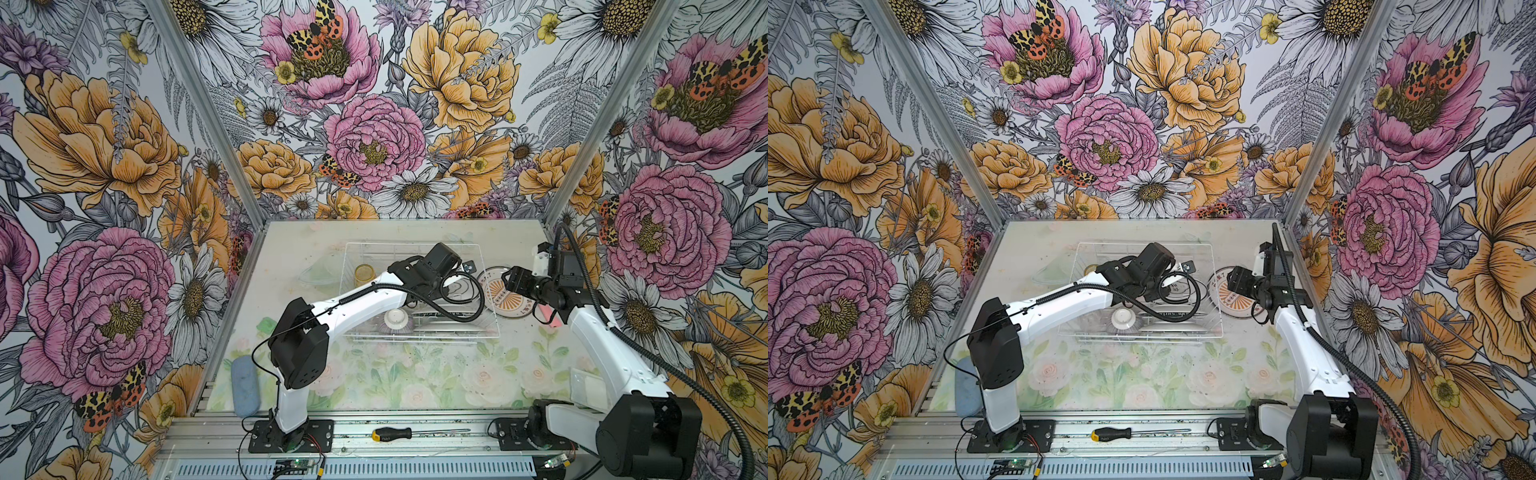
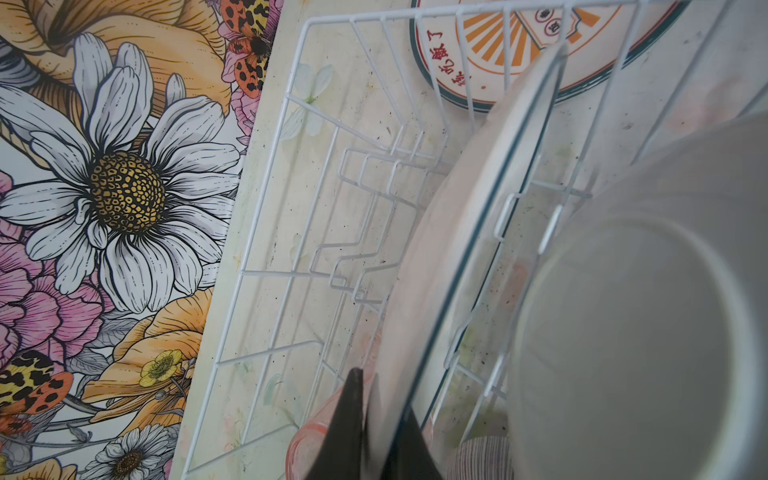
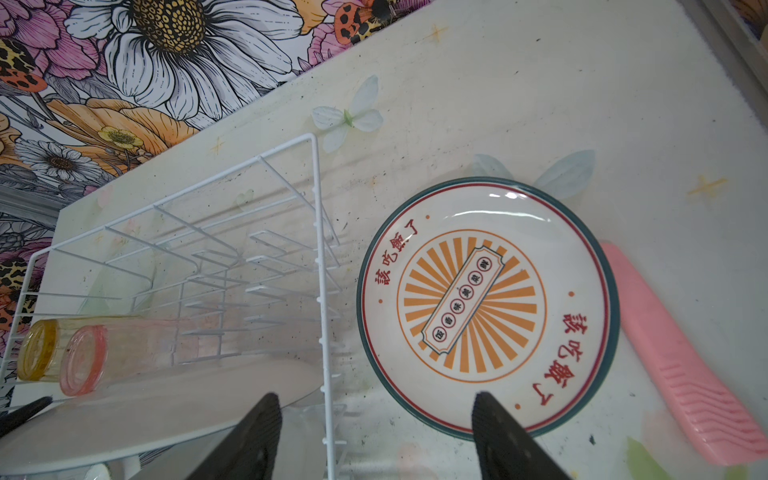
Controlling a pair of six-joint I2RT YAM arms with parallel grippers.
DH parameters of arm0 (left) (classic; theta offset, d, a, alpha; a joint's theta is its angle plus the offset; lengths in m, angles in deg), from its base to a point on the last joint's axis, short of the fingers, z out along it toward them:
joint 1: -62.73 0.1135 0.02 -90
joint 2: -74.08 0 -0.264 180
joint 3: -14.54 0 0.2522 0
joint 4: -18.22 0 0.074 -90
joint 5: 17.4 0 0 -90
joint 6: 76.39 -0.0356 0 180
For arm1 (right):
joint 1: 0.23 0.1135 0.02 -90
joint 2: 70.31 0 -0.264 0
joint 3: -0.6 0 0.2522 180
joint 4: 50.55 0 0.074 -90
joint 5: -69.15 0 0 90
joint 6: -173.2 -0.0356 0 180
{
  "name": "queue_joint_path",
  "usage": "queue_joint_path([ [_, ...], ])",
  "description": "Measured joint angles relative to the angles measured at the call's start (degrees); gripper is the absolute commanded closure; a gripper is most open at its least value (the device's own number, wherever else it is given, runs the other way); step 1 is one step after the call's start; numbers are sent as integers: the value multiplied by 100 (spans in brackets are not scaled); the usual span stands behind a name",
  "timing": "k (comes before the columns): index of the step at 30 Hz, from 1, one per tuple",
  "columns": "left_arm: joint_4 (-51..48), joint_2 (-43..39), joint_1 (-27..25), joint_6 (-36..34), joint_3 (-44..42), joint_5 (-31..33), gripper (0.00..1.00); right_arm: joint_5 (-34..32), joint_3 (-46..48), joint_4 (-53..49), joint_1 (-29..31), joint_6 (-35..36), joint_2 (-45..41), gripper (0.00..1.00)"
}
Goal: Unload the mixed dishes from the dish rack
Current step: 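Close the left gripper on the rim of the green-bordered white plate, then lift the green-bordered white plate up out of the rack with the left gripper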
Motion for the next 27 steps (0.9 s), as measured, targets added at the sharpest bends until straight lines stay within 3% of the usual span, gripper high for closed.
queue_joint_path([
  [9,608,-337,-52,114,-612,321,100,0,0,2,0,-2,-109,26],
  [19,752,-1043,-33,627,-649,308,100,42,0,4,0,-2,-199,26],
  [23,743,-1386,46,879,-649,109,100,199,0,4,0,2,-271,26],
  [27,730,-1753,387,1320,-715,-494,100,529,0,9,0,44,-435,28],
])
